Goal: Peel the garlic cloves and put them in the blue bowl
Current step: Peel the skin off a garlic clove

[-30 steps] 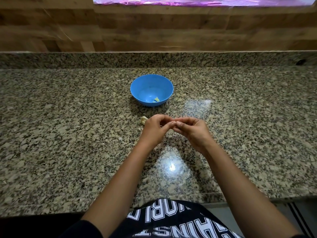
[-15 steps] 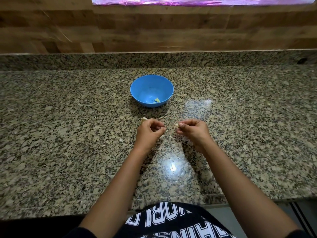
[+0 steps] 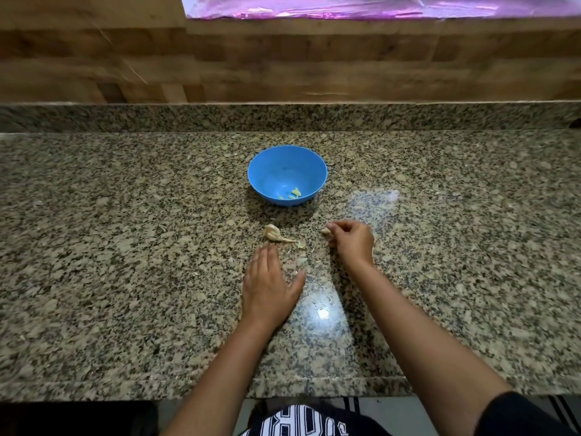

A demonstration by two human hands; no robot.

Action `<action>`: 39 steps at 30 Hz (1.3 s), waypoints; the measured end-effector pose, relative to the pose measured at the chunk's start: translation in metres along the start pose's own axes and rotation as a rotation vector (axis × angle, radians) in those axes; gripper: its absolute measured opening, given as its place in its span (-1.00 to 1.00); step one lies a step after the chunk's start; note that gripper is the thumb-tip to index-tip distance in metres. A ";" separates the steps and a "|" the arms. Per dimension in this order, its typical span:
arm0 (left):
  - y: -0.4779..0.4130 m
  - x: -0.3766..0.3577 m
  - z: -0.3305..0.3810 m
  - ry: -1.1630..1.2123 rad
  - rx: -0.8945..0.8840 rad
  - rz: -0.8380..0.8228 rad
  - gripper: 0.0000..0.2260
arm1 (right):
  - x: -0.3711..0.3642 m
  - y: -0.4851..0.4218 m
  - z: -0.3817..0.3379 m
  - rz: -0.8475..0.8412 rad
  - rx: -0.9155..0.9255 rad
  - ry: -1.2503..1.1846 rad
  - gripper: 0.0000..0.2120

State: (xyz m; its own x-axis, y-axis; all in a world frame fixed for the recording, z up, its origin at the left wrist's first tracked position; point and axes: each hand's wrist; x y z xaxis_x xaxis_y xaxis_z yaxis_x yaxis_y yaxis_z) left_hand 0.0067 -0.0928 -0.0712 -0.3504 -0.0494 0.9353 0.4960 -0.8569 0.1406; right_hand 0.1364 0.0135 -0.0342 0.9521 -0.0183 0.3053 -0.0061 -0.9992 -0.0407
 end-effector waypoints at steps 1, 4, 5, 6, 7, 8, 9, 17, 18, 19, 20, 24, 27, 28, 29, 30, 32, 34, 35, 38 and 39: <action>0.000 -0.001 0.002 -0.050 0.014 -0.021 -0.20 | 0.000 0.003 0.002 0.005 0.037 0.024 -0.85; -0.006 0.000 0.010 -0.125 0.053 -0.035 -0.10 | 0.001 0.018 0.009 0.021 0.147 0.146 -0.76; -0.009 0.000 0.012 -0.138 0.050 -0.030 -0.10 | 0.002 0.024 0.011 0.012 0.167 0.165 -0.74; -0.011 0.000 0.012 -0.152 0.034 -0.023 -0.11 | 0.003 0.030 0.012 0.001 0.185 0.168 -0.73; -0.011 -0.001 0.013 -0.162 0.009 -0.019 -0.13 | 0.004 0.035 0.012 -0.010 0.202 0.175 -0.73; -0.011 -0.003 0.013 -0.166 -0.020 -0.021 -0.17 | 0.005 0.040 0.011 -0.020 0.219 0.195 -0.73; -0.008 -0.005 0.013 -0.169 -0.057 -0.031 -0.20 | 0.006 0.044 0.011 -0.030 0.239 0.222 -0.73; 0.004 0.011 0.007 0.518 -0.147 -0.122 -0.60 | -0.002 0.062 0.014 -0.451 0.454 0.432 -0.52; 0.004 0.016 0.004 0.572 -0.121 -0.098 -0.63 | -0.008 0.061 0.013 -0.532 0.487 0.513 -0.46; 0.003 0.019 0.000 0.593 -0.101 -0.075 -0.64 | -0.014 0.060 0.012 -0.597 0.521 0.594 -0.42; 0.001 0.021 -0.003 0.597 -0.085 -0.060 -0.65 | -0.021 0.057 0.011 -0.644 0.558 0.663 -0.40; -0.003 0.023 -0.011 0.575 -0.071 -0.071 -0.65 | -0.039 0.046 0.007 -0.727 0.627 0.737 -0.49; -0.001 0.019 -0.015 0.530 -0.092 -0.081 -0.63 | -0.029 0.059 0.004 -0.709 0.625 0.648 -0.60; 0.000 0.017 -0.016 0.514 -0.100 -0.084 -0.63 | -0.023 0.065 0.004 -0.687 0.657 0.661 -0.62; 0.002 0.015 -0.017 0.495 -0.111 -0.089 -0.63 | -0.018 0.071 0.005 -0.659 0.704 0.682 -0.64; 0.003 0.013 -0.017 0.471 -0.122 -0.093 -0.62 | -0.014 0.075 0.005 -0.639 0.748 0.693 -0.66; 0.006 0.013 -0.018 0.400 -0.147 -0.108 -0.58 | -0.009 0.080 0.005 -0.630 0.783 0.706 -0.71; 0.008 0.014 -0.021 0.257 -0.191 -0.150 -0.48 | -0.006 0.081 0.006 -0.629 0.764 0.709 -0.76; 0.010 0.014 -0.022 0.144 -0.218 -0.175 -0.38 | -0.004 0.080 0.006 -0.616 0.730 0.698 -0.79; 0.015 0.012 -0.023 -0.176 -0.282 -0.190 -0.05 | 0.002 0.074 0.000 -0.462 0.536 0.607 -0.85; 0.015 0.010 -0.021 -0.230 -0.290 -0.186 0.00 | 0.005 0.070 -0.003 -0.384 0.428 0.524 -0.83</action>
State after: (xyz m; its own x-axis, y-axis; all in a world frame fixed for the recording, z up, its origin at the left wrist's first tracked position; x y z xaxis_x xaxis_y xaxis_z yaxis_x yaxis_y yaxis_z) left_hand -0.0059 -0.1174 -0.0663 -0.2102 0.2080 0.9553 0.1850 -0.9510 0.2478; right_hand 0.1400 -0.0568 -0.0331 0.5937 0.2047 0.7782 0.5153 -0.8396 -0.1722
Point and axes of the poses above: each hand's wrist, its own y-axis away from the middle knuckle, its own x-axis out of the back of the hand, z = x × y, and after that the axes turned 15 degrees about x, right-handed
